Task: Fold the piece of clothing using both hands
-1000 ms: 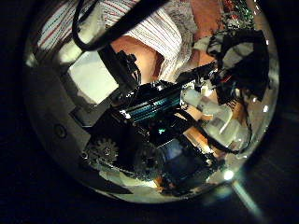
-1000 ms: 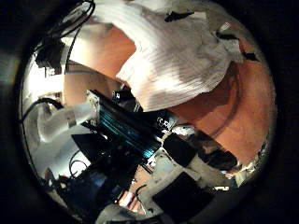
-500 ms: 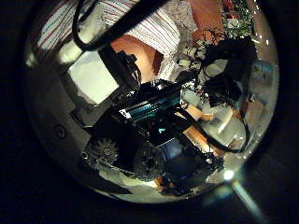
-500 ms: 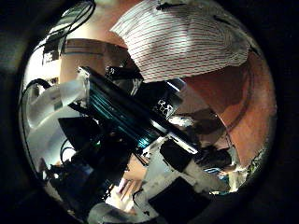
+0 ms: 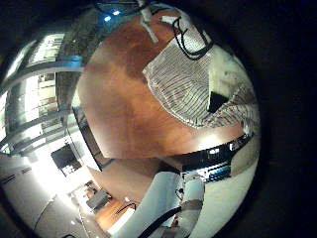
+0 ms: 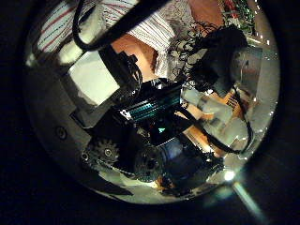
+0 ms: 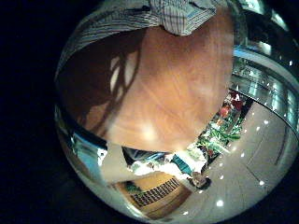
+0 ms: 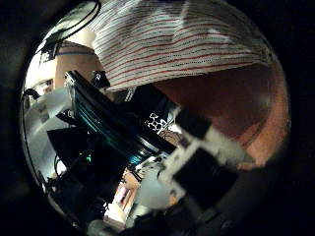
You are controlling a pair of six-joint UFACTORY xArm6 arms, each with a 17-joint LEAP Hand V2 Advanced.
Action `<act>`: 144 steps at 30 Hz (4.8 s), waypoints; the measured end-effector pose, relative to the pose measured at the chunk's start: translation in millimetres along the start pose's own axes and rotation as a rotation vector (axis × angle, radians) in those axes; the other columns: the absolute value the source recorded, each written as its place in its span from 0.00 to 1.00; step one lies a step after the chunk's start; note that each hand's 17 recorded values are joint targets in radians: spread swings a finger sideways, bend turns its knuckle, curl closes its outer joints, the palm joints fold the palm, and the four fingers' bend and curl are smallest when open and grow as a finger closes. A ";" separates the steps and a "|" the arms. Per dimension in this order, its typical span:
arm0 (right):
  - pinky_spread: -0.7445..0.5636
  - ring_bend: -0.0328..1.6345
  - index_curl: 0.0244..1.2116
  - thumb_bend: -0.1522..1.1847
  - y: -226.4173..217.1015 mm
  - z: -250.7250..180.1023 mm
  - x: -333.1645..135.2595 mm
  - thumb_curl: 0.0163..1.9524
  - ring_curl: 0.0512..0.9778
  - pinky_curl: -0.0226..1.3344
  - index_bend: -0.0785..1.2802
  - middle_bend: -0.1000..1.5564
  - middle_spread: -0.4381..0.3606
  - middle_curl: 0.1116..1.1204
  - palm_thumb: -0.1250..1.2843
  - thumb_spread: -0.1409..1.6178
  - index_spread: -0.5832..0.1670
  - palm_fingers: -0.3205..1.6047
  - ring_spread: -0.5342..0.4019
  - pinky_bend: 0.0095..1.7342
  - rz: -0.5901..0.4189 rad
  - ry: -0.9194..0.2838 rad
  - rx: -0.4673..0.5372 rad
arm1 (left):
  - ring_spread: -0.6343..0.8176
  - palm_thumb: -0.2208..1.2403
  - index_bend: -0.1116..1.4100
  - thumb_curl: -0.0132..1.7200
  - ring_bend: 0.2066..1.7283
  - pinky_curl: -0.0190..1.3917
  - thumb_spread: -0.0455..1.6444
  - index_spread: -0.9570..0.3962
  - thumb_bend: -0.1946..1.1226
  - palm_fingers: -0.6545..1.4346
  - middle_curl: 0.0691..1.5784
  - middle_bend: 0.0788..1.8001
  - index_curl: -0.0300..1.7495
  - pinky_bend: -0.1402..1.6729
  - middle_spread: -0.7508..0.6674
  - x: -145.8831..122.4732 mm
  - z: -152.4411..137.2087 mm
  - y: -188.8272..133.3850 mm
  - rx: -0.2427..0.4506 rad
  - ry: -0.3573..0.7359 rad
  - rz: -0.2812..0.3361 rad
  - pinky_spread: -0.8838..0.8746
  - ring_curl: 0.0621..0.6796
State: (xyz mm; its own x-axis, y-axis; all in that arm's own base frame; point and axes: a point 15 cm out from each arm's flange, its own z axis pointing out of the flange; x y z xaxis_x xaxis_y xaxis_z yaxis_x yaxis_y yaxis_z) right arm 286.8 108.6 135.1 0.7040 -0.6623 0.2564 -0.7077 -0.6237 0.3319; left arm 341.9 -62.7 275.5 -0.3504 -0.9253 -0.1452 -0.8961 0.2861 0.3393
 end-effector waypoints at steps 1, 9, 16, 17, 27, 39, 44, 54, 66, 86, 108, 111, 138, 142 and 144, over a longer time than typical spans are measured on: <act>0.42 0.55 0.26 0.10 0.0 0.1 0.3 0.18 0.32 0.18 0.16 0.38 0.17 0.37 0.58 0.62 0.23 0.54 0.23 0.45 0.000 0.000 0.000 | 0.10 0.66 0.19 0.30 0.70 0.52 0.71 0.25 0.14 0.76 0.66 0.43 0.79 0.63 0.06 -0.6 0.0 0.1 0.000 -0.002 0.002 0.11 0.76; 0.19 0.66 0.38 0.10 -4.9 -2.8 0.0 0.19 0.46 0.26 0.30 0.49 0.04 0.53 0.60 0.61 0.09 0.75 0.18 0.58 -0.004 0.001 0.021 | 0.10 0.66 0.19 0.31 0.70 0.52 0.71 0.26 0.14 0.77 0.66 0.43 0.79 0.63 0.06 -2.6 -6.6 2.5 -0.011 0.004 0.009 0.11 0.76; 0.25 0.73 0.56 0.10 -9.6 -8.7 3.7 0.21 0.56 0.36 0.50 0.57 0.03 0.69 0.66 0.59 0.03 0.76 0.22 0.70 0.004 0.002 0.048 | 0.10 0.66 0.19 0.30 0.70 0.52 0.71 0.26 0.14 0.77 0.66 0.43 0.79 0.63 0.06 -5.3 -5.0 3.4 -0.018 0.003 0.008 0.11 0.76; 0.26 0.74 0.59 0.10 -10.0 -10.3 4.4 0.21 0.57 0.37 0.53 0.59 0.03 0.71 0.67 0.59 0.03 0.76 0.23 0.71 0.006 0.002 0.054 | 0.10 0.66 0.19 0.30 0.70 0.52 0.71 0.26 0.14 0.77 0.66 0.43 0.79 0.63 0.06 -5.8 -4.5 3.5 -0.019 0.005 0.008 0.11 0.76; 0.36 0.80 0.78 0.11 -9.1 -19.3 11.3 0.25 0.67 0.44 0.70 0.69 0.10 0.86 0.76 0.58 0.12 0.74 0.29 0.79 0.024 0.003 0.085 | 0.10 0.65 0.19 0.30 0.70 0.51 0.71 0.26 0.14 0.77 0.66 0.43 0.79 0.63 0.06 -9.6 -1.5 4.1 -0.027 0.006 0.014 0.11 0.76; 0.40 0.82 0.87 0.10 7.5 -47.6 51.3 0.29 0.74 0.49 0.75 0.76 0.21 0.89 0.81 0.67 0.23 0.73 0.32 0.80 0.140 -0.025 0.165 | 0.10 0.65 0.19 0.30 0.70 0.51 0.71 0.27 0.14 0.77 0.66 0.42 0.79 0.63 0.06 -15.2 3.1 17.8 -0.072 0.012 0.038 0.11 0.76; 0.40 0.82 0.89 0.10 22.4 -59.1 51.5 0.30 0.75 0.51 0.75 0.77 0.25 0.88 0.80 0.69 0.26 0.73 0.32 0.79 0.189 -0.103 0.175 | 0.10 0.65 0.19 0.30 0.70 0.52 0.71 0.27 0.14 0.77 0.66 0.42 0.79 0.63 0.06 -19.0 6.2 26.9 -0.106 0.000 0.059 0.11 0.76; 0.41 0.82 0.90 0.11 46.6 -108.6 39.7 0.31 0.76 0.53 0.75 0.79 0.29 0.86 0.80 0.69 0.30 0.73 0.33 0.78 0.307 -0.338 0.210 | 0.10 0.65 0.19 0.30 0.70 0.52 0.72 0.27 0.14 0.76 0.66 0.43 0.79 0.63 0.05 -15.5 12.8 43.5 -0.121 0.014 0.094 0.11 0.76; 0.41 0.82 0.91 0.11 32.0 -152.1 97.6 0.33 0.77 0.57 0.76 0.81 0.33 0.83 0.81 0.68 0.33 0.73 0.33 0.76 0.452 -0.406 0.258 | 0.10 0.65 0.19 0.30 0.70 0.52 0.72 0.28 0.14 0.76 0.66 0.43 0.79 0.63 0.05 -35.5 0.1 19.6 -0.115 0.032 0.050 0.11 0.76; 0.43 0.84 0.90 0.10 -50.9 -85.1 149.3 0.35 0.80 0.67 0.79 0.83 0.35 0.80 0.82 0.66 0.35 0.72 0.33 0.74 0.461 -0.475 0.080 | 0.13 0.39 0.23 0.19 0.77 0.60 0.88 0.26 0.14 0.80 0.71 0.43 0.82 0.67 0.04 -49.3 60.8 -87.1 -0.155 0.285 0.001 0.13 0.85; 0.38 0.76 0.77 0.09 -102.4 -58.8 184.8 0.26 0.73 0.67 0.44 0.64 0.35 0.67 0.58 0.77 0.30 0.26 0.31 0.57 0.492 -0.484 0.062 | 0.16 0.36 0.34 0.14 0.83 0.75 0.95 0.26 0.17 0.76 0.76 0.48 0.84 0.67 0.04 -65.3 85.5 -120.5 -0.200 0.298 -0.062 0.13 0.95; 0.54 0.68 0.66 0.09 -105.4 -59.7 194.3 0.23 0.64 0.62 0.37 0.53 0.38 0.58 0.54 0.77 0.24 0.17 0.39 0.52 0.510 -0.474 0.093 | 0.16 0.37 0.34 0.14 0.83 0.75 0.94 0.26 0.17 0.76 0.75 0.48 0.83 0.66 0.05 -71.7 82.5 -119.2 -0.193 0.285 -0.076 0.13 0.94; 0.89 0.44 0.33 0.09 58.2 -75.7 196.2 0.12 0.34 0.38 0.17 0.29 0.50 0.30 0.20 0.73 0.26 0.18 0.62 0.35 0.500 -0.491 -0.014 | 0.68 0.17 0.18 0.14 0.36 0.45 0.78 0.65 0.14 0.31 0.28 0.05 0.40 0.28 0.70 -61.5 18.8 -51.2 -0.035 0.224 -0.032 0.76 0.38; 0.88 0.39 0.29 0.11 58.9 -43.6 171.9 0.13 0.30 0.36 0.16 0.25 0.53 0.27 0.25 0.71 0.24 0.14 0.67 0.35 0.424 -0.531 -0.089 | 0.70 0.18 0.19 0.14 0.34 0.42 0.78 0.66 0.14 0.31 0.25 0.05 0.36 0.27 0.72 -38.7 39.5 -46.8 -0.030 0.224 0.000 0.78 0.35; 0.87 0.37 0.27 0.10 55.0 -28.7 164.5 0.13 0.28 0.35 0.15 0.24 0.54 0.26 0.27 0.69 0.24 0.14 0.70 0.34 0.400 -0.539 -0.132 | 0.72 0.18 0.17 0.14 0.33 0.40 0.78 0.67 0.14 0.29 0.23 0.05 0.34 0.26 0.74 -29.9 51.6 -45.3 -0.041 0.224 0.014 0.79 0.34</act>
State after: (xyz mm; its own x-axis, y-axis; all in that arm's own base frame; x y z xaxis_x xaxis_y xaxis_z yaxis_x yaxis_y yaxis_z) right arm 365.3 -22.7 221.6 0.2376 -0.9668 -0.0941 -0.8700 -0.2549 0.4221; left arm 378.9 -35.1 216.5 -0.2894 -0.9548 0.0680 -0.8781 0.2931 0.3782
